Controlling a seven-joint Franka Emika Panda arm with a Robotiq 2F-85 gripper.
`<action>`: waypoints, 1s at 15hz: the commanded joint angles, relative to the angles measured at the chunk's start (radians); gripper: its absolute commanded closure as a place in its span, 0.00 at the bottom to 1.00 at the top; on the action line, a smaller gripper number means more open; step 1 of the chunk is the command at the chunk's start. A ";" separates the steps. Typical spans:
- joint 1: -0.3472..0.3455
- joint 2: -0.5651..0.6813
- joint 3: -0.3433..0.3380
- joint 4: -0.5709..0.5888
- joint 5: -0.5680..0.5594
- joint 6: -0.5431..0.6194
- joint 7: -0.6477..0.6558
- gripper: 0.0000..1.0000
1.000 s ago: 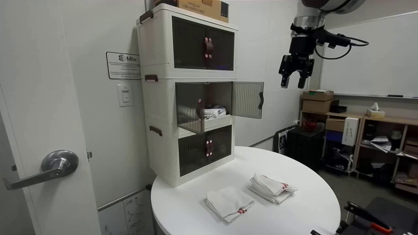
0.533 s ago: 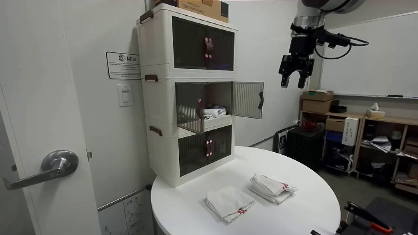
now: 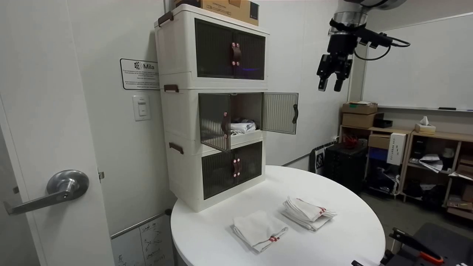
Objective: Close the right door of the middle compartment of the cabinet.
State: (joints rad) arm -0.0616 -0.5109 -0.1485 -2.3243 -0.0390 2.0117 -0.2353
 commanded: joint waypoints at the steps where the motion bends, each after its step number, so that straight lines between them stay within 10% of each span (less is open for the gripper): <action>1: 0.010 0.217 -0.043 0.205 0.004 0.001 -0.090 0.00; 15: -0.049 0.697 0.017 0.853 -0.080 -0.306 -0.468 0.00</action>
State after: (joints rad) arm -0.0681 0.1165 -0.1402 -1.6082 -0.1045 1.8044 -0.6091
